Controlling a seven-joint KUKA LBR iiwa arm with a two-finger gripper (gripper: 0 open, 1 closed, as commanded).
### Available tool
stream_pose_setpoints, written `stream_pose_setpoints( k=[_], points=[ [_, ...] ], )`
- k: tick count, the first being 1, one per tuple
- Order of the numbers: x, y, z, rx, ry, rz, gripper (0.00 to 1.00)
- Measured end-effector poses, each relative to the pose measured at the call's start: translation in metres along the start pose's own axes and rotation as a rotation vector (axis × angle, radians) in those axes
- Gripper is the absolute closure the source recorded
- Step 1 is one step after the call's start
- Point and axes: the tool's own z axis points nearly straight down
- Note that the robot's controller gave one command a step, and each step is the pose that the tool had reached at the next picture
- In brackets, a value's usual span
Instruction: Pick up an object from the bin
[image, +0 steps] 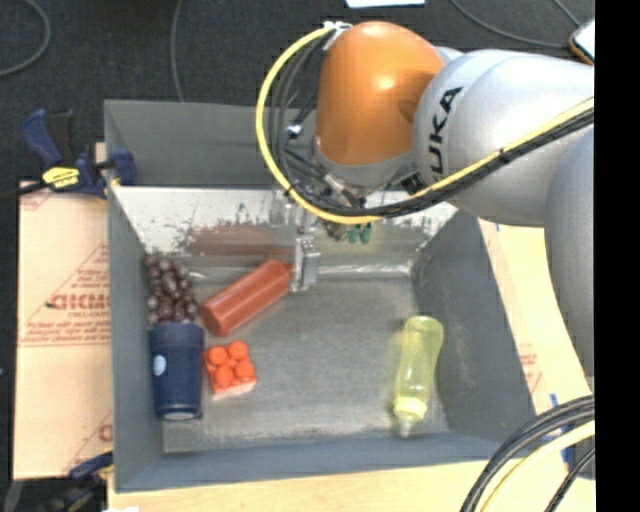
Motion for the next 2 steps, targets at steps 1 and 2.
stream_pose_setpoints(
  k=[1,2],
  points=[
    [0.022,-0.007,0.104,-0.001,0.002,0.125,0.00],
    [0.034,0.010,0.079,0.001,-0.002,0.021,0.00]
  ],
)
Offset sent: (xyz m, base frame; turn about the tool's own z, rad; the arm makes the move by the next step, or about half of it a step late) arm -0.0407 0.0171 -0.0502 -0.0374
